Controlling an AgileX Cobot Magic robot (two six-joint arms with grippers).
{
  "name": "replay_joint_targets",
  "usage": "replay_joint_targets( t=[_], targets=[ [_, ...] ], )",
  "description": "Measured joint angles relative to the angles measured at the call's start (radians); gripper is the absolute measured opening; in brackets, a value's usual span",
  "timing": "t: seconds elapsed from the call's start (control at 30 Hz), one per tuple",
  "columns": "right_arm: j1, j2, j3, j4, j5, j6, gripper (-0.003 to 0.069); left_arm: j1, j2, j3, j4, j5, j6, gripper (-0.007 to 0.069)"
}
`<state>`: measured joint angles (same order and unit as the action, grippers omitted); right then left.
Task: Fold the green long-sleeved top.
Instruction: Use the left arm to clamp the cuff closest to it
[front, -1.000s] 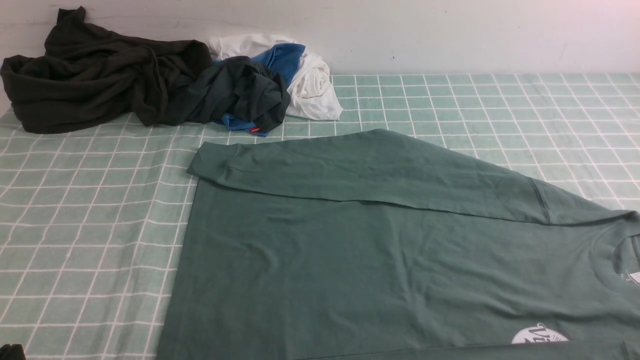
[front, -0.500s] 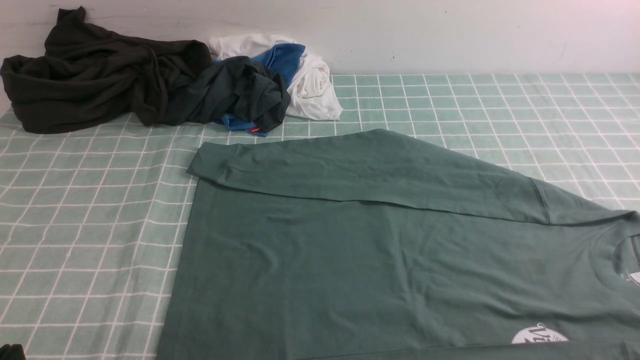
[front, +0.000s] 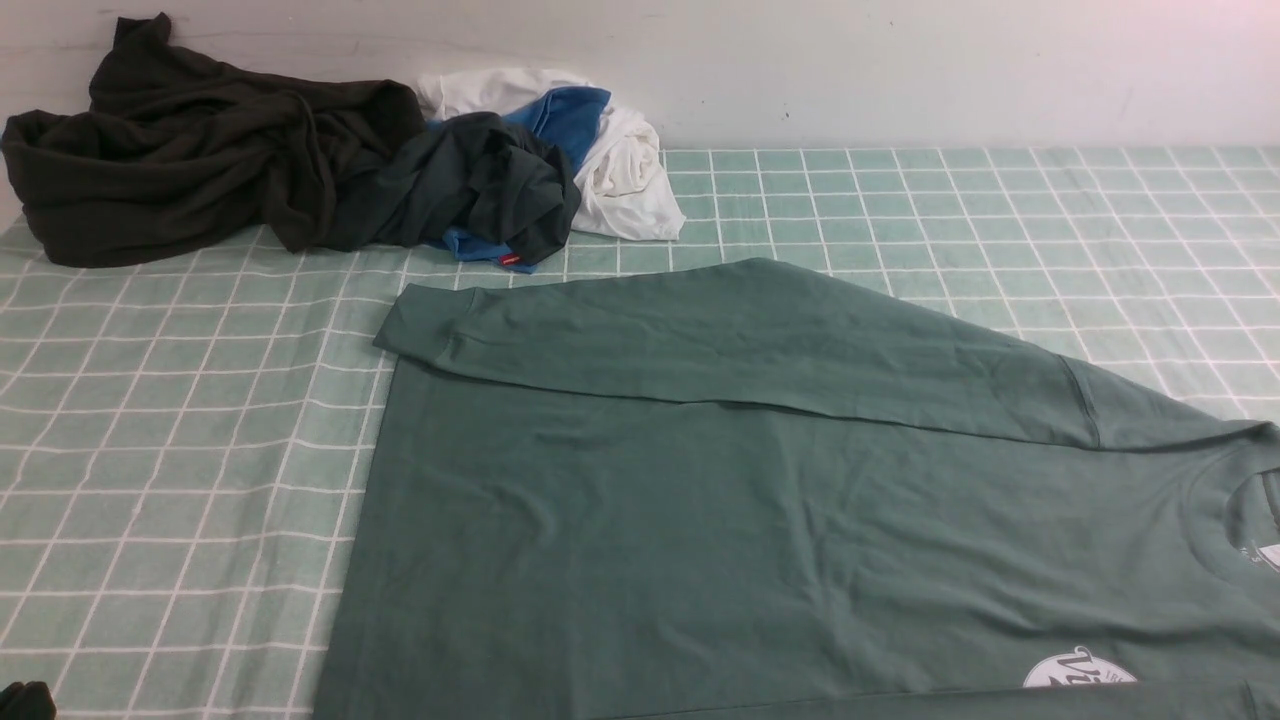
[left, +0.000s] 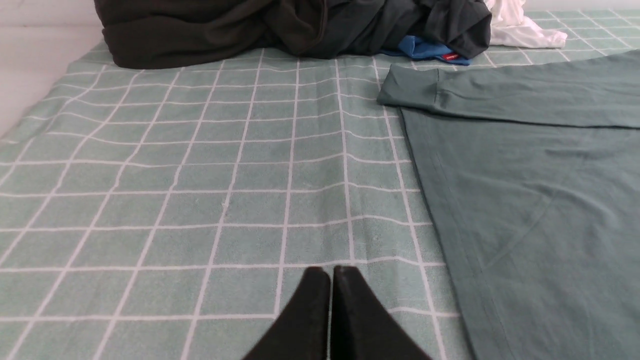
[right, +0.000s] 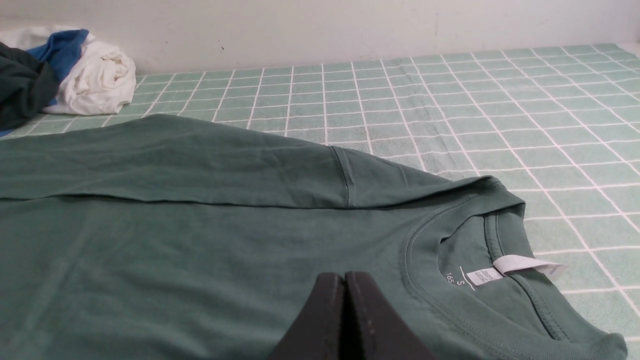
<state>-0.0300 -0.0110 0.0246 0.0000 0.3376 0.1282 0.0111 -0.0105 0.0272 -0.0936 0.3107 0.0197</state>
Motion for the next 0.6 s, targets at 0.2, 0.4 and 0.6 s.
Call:
replay_joint_targets(
  t=[0.2,0.4,0.6],
  targets=[
    [0.000,0.000,0.000,0.120,-0.042,0.000,-0.0014,0.000,0.000,0.002,-0.337,-0.004,-0.168,-0.0003],
    [0.000,0.000,0.000,0.476,-0.046,0.005,-0.0014,0.000,0.000,0.002,-0.558,-0.025,-0.231,-0.0003],
    [0.000,0.000,0.000,0.962,-0.081,0.006,-0.0014,0.000,0.000,0.002,-0.587,-0.027,-0.231,-0.0003]
  ],
)
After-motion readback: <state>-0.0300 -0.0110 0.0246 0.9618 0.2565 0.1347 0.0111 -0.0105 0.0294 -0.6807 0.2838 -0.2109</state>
